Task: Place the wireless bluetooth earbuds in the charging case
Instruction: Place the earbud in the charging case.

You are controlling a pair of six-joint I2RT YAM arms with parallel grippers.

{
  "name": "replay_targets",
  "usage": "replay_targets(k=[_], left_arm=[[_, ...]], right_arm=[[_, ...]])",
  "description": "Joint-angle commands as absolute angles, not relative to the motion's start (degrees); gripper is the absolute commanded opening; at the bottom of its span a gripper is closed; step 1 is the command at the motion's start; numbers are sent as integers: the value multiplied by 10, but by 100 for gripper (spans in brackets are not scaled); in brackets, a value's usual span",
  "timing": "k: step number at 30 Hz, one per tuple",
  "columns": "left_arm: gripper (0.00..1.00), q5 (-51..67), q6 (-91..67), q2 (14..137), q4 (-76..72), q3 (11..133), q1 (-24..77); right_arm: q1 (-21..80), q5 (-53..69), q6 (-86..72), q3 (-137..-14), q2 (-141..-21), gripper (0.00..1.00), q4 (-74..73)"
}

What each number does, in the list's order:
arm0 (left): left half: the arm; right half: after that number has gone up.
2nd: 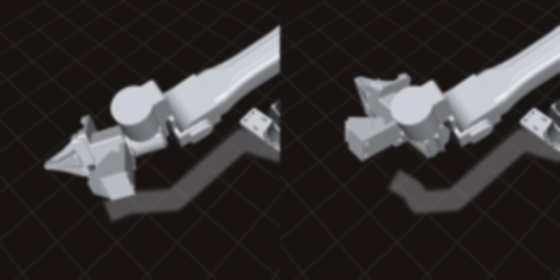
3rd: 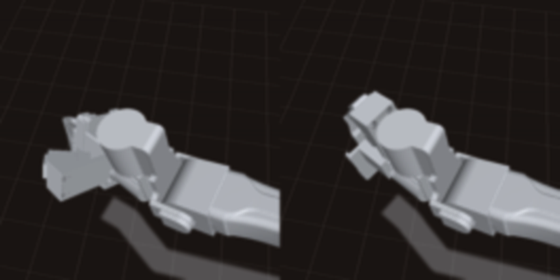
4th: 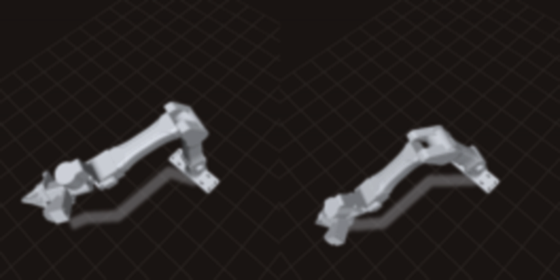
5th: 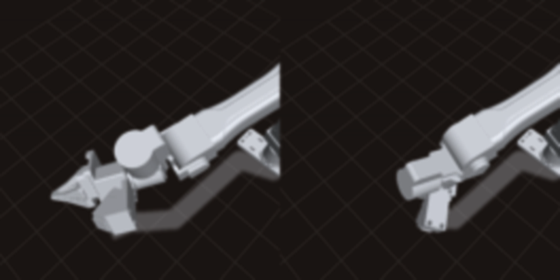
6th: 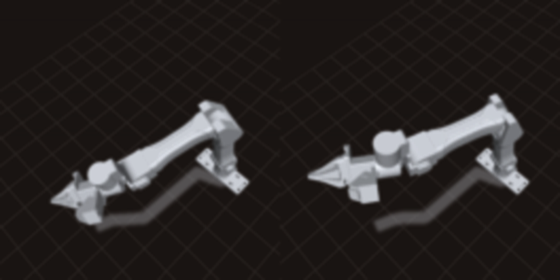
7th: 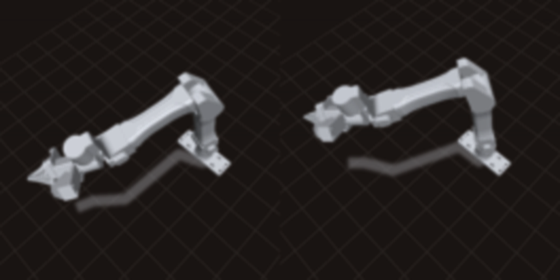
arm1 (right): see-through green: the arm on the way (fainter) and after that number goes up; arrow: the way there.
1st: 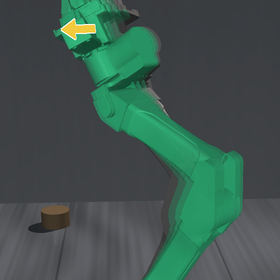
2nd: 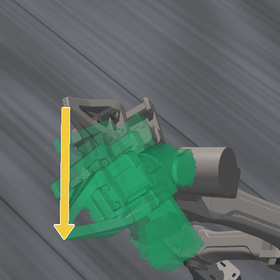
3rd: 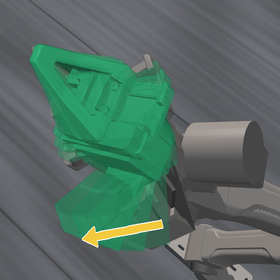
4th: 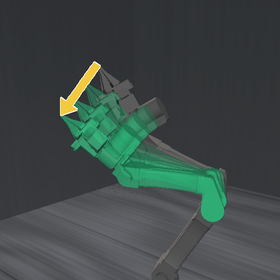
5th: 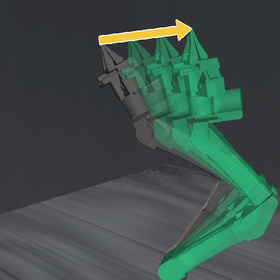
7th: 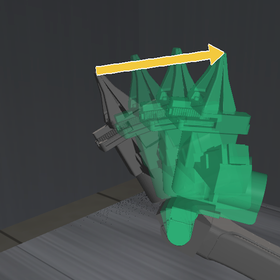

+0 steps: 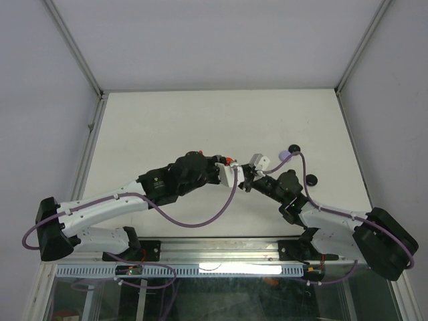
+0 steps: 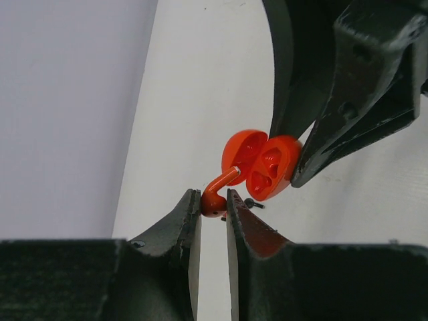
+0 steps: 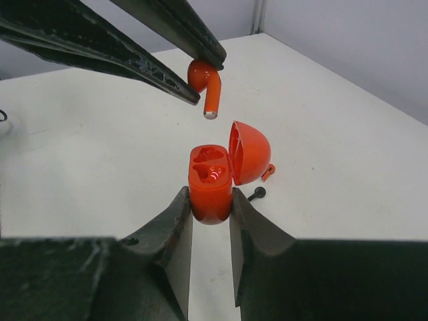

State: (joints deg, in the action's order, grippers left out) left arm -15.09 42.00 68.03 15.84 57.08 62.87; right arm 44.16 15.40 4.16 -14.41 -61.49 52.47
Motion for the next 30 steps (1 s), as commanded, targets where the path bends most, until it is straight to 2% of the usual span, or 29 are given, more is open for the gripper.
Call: replay_targets(k=[1, 7, 30], left_arm=[[6, -187, 484, 667, 140, 570, 653], [3, -237, 528, 676, 160, 560, 681], [1, -247, 534, 709, 204, 604, 694]], right_arm=[[452, 140, 109, -165, -633, 0, 585], [455, 141, 147, -162, -641, 0, 603], [463, 152, 163, -167, -641, 0, 585]])
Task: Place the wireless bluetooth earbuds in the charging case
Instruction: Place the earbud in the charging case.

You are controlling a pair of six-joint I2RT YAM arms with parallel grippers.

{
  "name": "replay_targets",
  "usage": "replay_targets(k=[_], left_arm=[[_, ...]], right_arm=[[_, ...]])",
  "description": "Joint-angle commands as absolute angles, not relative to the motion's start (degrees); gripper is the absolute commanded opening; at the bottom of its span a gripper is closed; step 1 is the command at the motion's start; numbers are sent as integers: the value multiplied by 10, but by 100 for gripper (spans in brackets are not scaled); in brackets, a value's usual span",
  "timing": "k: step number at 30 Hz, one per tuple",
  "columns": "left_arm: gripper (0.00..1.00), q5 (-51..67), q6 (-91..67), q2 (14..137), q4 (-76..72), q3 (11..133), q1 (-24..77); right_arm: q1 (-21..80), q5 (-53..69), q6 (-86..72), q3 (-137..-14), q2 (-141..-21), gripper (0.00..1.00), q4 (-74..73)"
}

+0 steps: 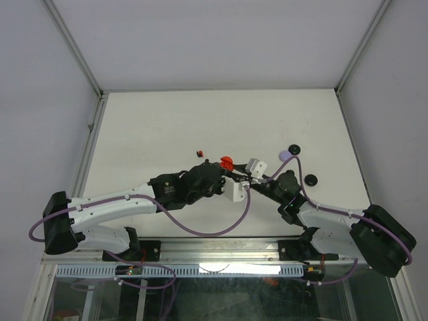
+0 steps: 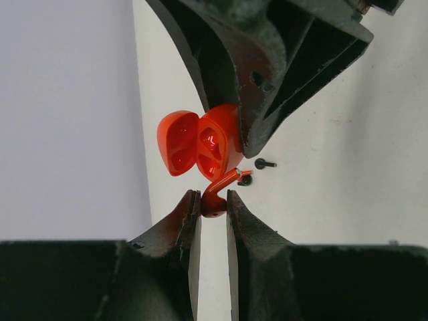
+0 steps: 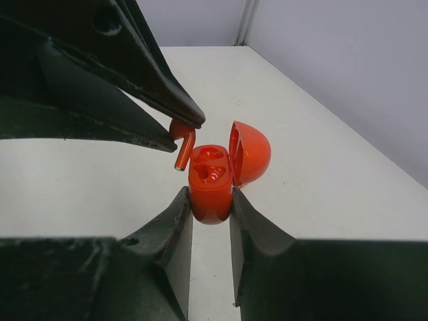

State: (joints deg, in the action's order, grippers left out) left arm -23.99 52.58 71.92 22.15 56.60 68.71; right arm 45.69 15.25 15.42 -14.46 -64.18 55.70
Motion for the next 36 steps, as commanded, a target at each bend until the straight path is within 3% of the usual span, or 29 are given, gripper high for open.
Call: replay_targets(k=[1, 36], left_arm=[[1, -247, 534, 708, 204, 605, 695], [3, -235, 592, 699, 228, 587, 709]], right_arm=[[464, 153, 163, -167, -641, 0, 585], [433, 248, 90, -170, -613, 0, 584]])
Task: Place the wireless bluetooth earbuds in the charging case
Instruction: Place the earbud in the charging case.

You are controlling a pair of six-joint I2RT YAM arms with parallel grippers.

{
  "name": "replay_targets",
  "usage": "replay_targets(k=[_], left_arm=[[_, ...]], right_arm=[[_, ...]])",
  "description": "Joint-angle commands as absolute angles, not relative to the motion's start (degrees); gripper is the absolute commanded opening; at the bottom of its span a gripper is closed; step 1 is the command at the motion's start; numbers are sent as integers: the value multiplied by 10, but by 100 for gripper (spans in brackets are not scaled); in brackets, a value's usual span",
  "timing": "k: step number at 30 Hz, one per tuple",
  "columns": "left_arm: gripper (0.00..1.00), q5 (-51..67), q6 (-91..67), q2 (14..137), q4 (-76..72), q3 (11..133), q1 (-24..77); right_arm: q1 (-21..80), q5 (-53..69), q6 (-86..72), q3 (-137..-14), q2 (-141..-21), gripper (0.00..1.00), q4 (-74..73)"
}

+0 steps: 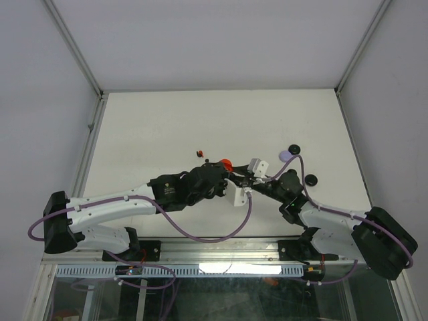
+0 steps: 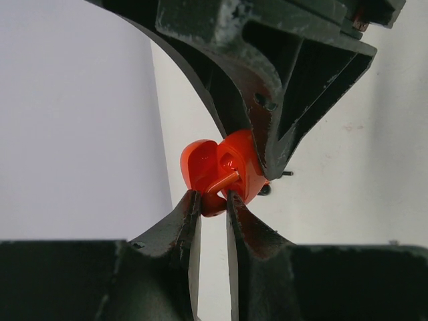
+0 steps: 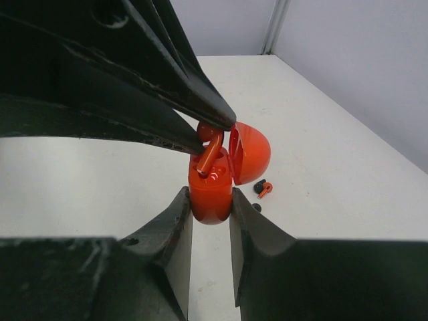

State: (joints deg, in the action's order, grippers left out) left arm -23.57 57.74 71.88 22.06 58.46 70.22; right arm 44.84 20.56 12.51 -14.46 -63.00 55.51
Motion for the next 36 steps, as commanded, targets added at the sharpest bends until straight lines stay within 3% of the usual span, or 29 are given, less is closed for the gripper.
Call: replay_targets(k=[1, 21, 36], left_arm=[[3, -235, 593, 698, 230, 587, 709], [3, -262, 619, 719, 249, 597, 728], [10, -300, 629, 747, 260, 598, 755]], right_arm=[[433, 255, 83, -172, -614, 0, 584], [410, 290, 57, -188, -608, 0, 557], [401, 281, 25, -208, -604, 0, 521]])
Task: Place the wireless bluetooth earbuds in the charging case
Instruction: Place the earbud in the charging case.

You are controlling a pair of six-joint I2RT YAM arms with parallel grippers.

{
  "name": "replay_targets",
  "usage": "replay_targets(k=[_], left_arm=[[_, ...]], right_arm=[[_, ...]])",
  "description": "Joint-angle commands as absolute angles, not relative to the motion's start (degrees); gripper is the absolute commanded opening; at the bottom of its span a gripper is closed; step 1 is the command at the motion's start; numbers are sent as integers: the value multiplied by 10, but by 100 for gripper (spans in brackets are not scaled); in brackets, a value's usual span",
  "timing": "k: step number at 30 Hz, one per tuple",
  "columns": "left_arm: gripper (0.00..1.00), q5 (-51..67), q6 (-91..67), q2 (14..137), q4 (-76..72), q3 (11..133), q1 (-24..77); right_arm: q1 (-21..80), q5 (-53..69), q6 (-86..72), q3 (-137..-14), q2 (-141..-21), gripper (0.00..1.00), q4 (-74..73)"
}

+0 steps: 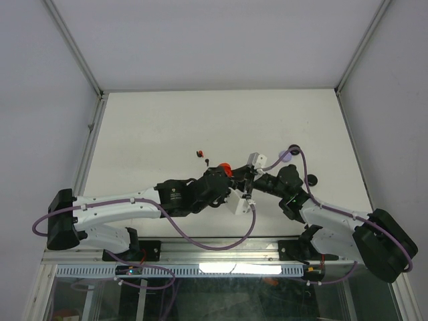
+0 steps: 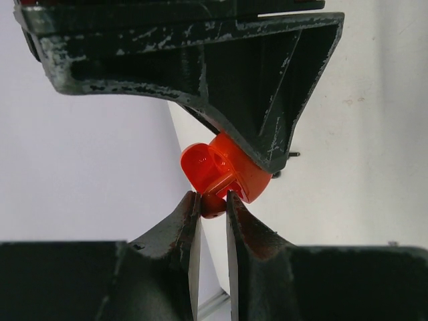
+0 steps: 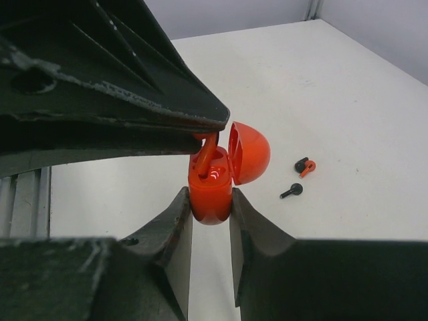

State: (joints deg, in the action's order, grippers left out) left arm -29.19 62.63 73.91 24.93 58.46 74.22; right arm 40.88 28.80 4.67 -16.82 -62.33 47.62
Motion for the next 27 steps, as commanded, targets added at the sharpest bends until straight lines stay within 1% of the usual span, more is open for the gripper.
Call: replay_targets(k=[1, 10, 22, 27], left_arm=[[10, -302, 628, 749, 261, 598, 756], [19, -294, 615, 760, 263, 598, 757], [36, -275, 601, 763, 263, 599, 746], [43, -258, 594, 763, 263, 606, 740]], right_arm=[[399, 280, 20, -209, -604, 0, 519], [377, 295, -37, -229, -607, 0, 506], [376, 334, -45, -229, -622, 0, 523], [375, 331, -45, -229, -627, 0, 525]])
